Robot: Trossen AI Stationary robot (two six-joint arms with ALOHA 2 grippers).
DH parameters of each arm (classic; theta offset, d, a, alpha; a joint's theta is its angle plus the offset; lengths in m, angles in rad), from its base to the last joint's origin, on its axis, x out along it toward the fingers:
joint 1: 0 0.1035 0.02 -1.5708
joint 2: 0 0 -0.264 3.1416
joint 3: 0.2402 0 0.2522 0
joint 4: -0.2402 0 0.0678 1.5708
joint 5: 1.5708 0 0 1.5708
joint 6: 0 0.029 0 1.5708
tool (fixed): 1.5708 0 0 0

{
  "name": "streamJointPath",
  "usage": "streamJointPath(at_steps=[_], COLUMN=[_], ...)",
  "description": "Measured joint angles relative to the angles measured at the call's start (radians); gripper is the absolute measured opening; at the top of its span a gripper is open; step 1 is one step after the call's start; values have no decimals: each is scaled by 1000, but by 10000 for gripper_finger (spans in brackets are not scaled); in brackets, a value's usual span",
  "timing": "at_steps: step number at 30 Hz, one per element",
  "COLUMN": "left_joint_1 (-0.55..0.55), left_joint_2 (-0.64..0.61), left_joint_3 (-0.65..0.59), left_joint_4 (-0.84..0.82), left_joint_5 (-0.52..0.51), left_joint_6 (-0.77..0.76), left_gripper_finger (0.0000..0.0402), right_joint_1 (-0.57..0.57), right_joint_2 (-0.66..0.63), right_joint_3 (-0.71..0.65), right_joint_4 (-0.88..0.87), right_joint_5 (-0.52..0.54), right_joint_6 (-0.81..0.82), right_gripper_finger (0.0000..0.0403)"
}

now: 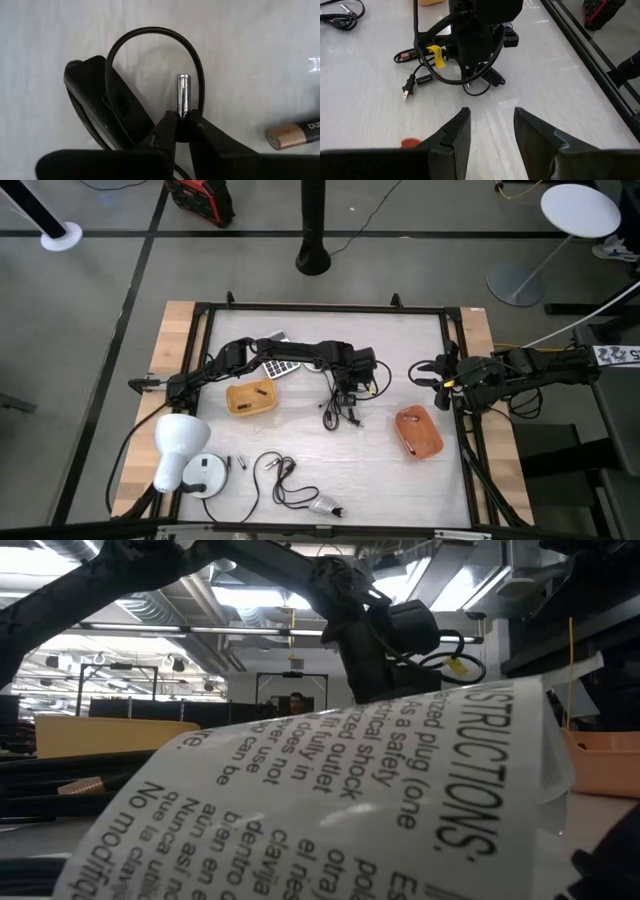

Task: Sort batteries
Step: Put the silver battery into the orange bin

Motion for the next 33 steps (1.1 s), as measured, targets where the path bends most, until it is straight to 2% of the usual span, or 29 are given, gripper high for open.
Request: streamJointPath(at_steps=[11, 20, 29, 31, 33], left_joint_1=[0, -9, -22, -30, -37], left_joint_2=[-60, -152, -233, -241, -253], left_joint_3=[63, 142, 141, 130, 124], left_joint_4=[-77, -386, -750, -737, -734], left_joint_5=[0, 1, 16, 37, 99], left_joint_6=[-3, -52, -236, -283, -302], left_gripper_finger=[32, 33, 33, 33, 33], right_joint_1=[0, 0, 0, 0, 0], right_joint_2=[0, 0, 48, 65, 85], right_joint_3=[0, 0, 0, 0, 0], right_joint_4=[0, 0, 10, 10, 10], right_joint_5=[0, 0, 0, 0, 0], right_joint_6=[0, 0, 7, 8, 8], right_gripper_finger=[144, 144, 144, 144, 144])
